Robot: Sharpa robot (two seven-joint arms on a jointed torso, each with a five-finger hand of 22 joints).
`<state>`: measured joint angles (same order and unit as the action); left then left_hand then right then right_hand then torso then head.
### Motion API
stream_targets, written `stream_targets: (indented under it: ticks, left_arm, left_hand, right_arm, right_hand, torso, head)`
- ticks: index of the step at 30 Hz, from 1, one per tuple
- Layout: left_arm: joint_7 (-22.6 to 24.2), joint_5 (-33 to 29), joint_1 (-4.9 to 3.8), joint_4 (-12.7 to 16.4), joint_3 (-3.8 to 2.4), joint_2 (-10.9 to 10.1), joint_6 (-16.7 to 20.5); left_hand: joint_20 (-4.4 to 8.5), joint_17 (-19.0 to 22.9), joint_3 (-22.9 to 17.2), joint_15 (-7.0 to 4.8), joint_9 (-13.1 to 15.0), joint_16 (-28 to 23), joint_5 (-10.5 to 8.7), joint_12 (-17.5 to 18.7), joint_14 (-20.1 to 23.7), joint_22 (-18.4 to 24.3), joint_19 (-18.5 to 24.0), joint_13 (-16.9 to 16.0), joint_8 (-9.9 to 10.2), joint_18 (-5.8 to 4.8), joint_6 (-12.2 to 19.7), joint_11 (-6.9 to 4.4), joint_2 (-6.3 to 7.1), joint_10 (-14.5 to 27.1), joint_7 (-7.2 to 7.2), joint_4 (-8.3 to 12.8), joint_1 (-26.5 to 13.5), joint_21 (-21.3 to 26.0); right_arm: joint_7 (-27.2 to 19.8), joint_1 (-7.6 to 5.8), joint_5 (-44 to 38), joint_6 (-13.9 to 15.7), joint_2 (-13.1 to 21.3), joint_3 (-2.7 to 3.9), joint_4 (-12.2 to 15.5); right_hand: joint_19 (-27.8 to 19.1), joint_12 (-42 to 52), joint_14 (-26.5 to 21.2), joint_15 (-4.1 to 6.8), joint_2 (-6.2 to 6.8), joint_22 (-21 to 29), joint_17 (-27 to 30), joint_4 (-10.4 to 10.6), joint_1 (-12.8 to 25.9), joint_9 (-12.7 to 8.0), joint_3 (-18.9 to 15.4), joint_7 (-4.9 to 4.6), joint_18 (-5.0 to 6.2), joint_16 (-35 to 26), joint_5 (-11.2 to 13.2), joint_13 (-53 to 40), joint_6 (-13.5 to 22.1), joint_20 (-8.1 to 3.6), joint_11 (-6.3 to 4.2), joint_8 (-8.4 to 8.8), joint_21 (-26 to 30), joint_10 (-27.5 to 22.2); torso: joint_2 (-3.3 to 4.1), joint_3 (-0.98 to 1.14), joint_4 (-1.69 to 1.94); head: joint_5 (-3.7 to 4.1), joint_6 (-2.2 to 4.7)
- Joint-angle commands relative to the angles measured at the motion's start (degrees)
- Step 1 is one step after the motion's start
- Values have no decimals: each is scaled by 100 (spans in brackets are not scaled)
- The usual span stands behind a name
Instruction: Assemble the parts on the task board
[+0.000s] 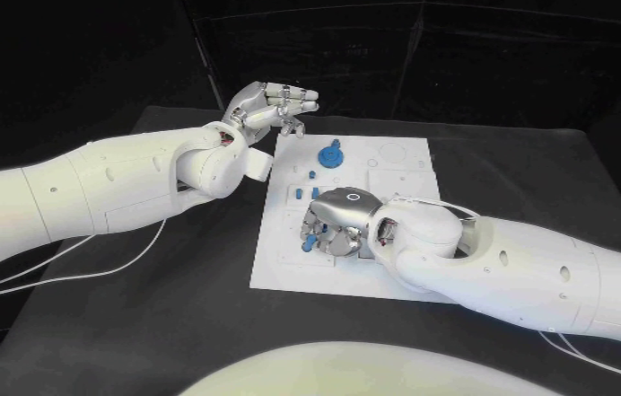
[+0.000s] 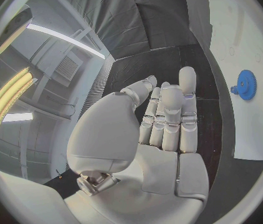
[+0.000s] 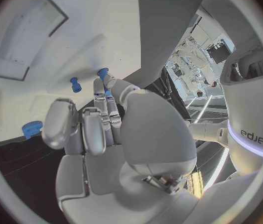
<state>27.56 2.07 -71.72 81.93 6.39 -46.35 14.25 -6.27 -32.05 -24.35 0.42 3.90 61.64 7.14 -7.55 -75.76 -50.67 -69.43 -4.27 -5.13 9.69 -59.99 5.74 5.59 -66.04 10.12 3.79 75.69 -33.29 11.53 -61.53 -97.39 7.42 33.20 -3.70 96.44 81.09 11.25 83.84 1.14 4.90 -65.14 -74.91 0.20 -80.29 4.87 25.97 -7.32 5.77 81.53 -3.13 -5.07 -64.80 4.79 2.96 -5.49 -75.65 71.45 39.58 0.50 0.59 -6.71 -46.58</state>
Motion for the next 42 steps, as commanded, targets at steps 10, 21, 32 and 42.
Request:
stream_targets:
  ticks: [10,21,32,42]
  left_arm:
    - [7,-16,-8,4,-5,8,-76]
    - [-6,-16,-8,13,-4,-7,-87]
    - [-13,-16,-8,18,-4,-21,-95]
    - [-16,-16,-7,9,-4,-25,-106]
  left_hand:
    - [-15,5,16,27,-5,36,-25,-38,-19,8,-5,0,-9,76,14,11,-70,16,7,-5,1,21]
    - [-16,6,28,29,-6,38,-26,-40,-19,11,-7,1,-7,76,20,13,-69,23,9,-10,-5,26]
    - [-16,6,28,29,-6,38,-26,-40,-19,11,-7,1,-7,76,20,13,-69,23,9,-10,-5,26]
    - [-16,6,28,29,-6,38,-26,-40,-19,11,-7,1,-7,76,20,13,-69,23,9,-10,-5,26]
  right_arm:
    - [134,-7,-84,-203,-80,-31,-33]
    - [215,-9,-61,-37,-91,-224,-41]
    - [49,-8,44,741,53,-236,108]
    - [-38,-17,228,1247,580,-222,614]
  right_hand:
    - [-33,-172,345,-8,76,64,-163,101,166,-38,-87,-82,-76,-3,-68,2,139,-2,63,101,39,-64]
    - [-81,-353,343,-49,275,122,-167,238,307,-126,-338,-108,-57,0,-127,11,1224,63,104,208,84,-345]
    - [-105,-304,341,-4,294,175,-166,261,252,-136,-447,-42,-45,-3,-188,-40,1878,15,51,218,124,-304]
    - [-85,-231,344,25,335,141,-172,276,234,-137,-536,-13,-53,-2,-214,-92,2073,-14,16,218,103,-216]
  torso:
    - [-5,-3,-3]
    - [0,0,-2]
    - [-4,5,-8]
    - [-16,-1,-10]
  head:
    - [1,15]
    - [-6,11]
    - [-5,14]
    - [51,37]
